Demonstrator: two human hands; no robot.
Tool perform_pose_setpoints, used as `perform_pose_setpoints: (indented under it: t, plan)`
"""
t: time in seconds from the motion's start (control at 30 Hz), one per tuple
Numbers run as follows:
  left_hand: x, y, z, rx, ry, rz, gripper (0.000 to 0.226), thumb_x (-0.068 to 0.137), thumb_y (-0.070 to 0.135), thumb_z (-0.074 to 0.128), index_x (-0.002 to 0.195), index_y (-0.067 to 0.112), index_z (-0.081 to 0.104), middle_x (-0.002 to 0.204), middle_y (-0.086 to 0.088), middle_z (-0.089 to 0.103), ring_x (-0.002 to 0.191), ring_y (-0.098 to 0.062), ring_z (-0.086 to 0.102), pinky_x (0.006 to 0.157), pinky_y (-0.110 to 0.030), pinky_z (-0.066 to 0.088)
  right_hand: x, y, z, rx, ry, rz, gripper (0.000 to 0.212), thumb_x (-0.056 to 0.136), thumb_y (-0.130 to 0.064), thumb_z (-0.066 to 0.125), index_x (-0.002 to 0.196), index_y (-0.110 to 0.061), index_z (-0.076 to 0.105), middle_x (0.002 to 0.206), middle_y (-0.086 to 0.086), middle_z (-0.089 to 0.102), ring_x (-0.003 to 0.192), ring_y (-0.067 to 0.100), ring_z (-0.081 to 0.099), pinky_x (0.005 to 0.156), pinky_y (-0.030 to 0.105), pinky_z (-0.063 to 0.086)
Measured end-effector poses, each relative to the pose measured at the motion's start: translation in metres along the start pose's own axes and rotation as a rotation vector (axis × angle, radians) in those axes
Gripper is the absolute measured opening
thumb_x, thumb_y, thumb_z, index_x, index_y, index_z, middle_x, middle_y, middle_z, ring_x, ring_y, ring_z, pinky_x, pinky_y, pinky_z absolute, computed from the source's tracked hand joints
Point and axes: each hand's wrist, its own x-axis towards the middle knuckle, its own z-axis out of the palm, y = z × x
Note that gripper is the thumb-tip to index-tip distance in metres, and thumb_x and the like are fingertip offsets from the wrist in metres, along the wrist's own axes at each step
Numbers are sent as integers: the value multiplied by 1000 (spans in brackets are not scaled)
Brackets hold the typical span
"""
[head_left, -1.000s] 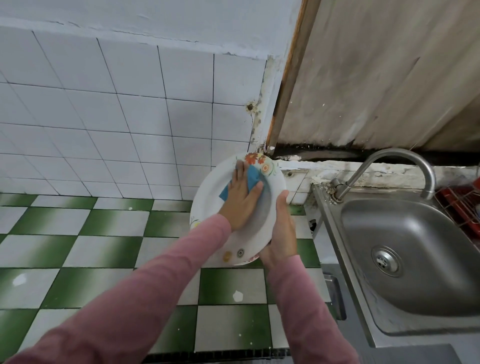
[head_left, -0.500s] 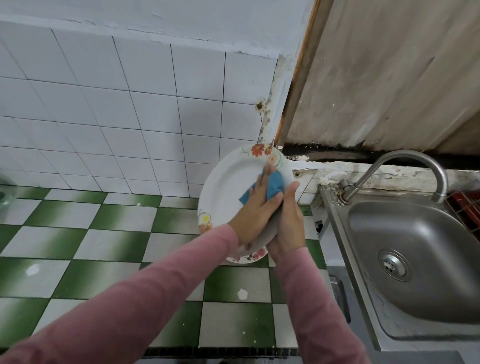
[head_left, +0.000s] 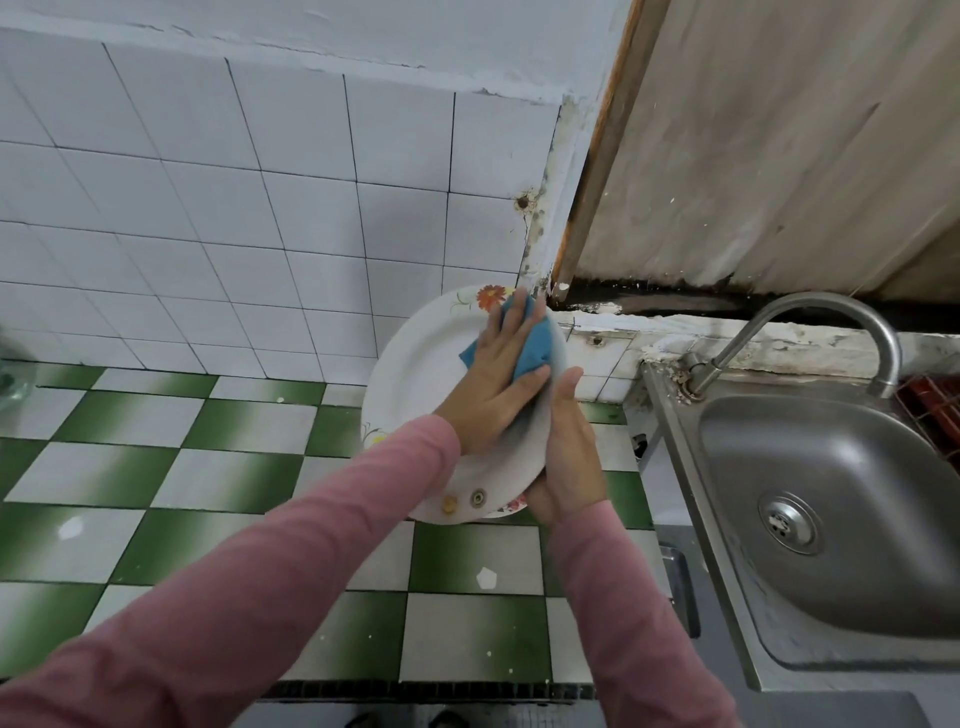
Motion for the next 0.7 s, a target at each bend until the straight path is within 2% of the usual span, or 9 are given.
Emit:
perform_pose_setpoints:
  t: [0.17, 0.3, 0.4, 0.5, 0.6, 0.7]
  plan:
    - [1, 8, 4, 63, -94, 13, 65, 98, 42, 35, 150, 37, -3, 158, 19, -22, 146, -12, -26, 118, -38, -16, 0, 4, -4, 45, 1, -2, 61, 92, -56, 46, 140, -19, 54, 134, 14, 63, 126, 31, 59, 111, 55, 40]
    - [7, -19, -6, 186, -22, 1, 73, 92, 61, 29, 151, 36, -5, 158, 17, -22, 146, -15, -26, 119, -39, -14, -2, 3, -6, 45, 22, 18, 62, 91, -52, 51, 141, -15, 53, 132, 15, 64, 122, 32, 62, 108, 55, 44]
    - [8, -47, -15, 331, 32, -166, 72, 94, 61, 28, 147, 35, -15, 158, 9, -27, 142, -18, -32, 120, -45, -14, -5, -1, -9, 88, 21, 23, 66, 91, -52, 47, 142, -9, 51, 132, 16, 64, 122, 32, 62, 102, 49, 50]
    - [-15, -63, -15, 520, -41, -296, 70, 99, 59, 23, 148, 31, -19, 158, 6, -28, 141, -18, -33, 120, -45, -13, 0, -8, -17, 157, 2, -16, 69, 94, -55, 43, 145, -9, 47, 138, 17, 59, 127, 34, 58, 102, 50, 51]
    - [-53, -45, 9, 411, -176, -220, 76, 86, 70, 12, 149, 34, -13, 158, 11, -23, 148, -15, -22, 120, -34, -15, 7, -12, -21, 243, 18, 26, 70, 94, -60, 39, 140, -10, 53, 131, 18, 64, 118, 33, 64, 92, 46, 57]
    - [-64, -9, 33, 130, -220, -161, 64, 99, 55, 26, 150, 38, -9, 158, 17, -20, 146, -7, -22, 118, -27, -14, 8, -2, -16, 269, 25, 69, 66, 94, -62, 38, 128, -11, 63, 120, 17, 69, 107, 33, 68, 95, 49, 55]
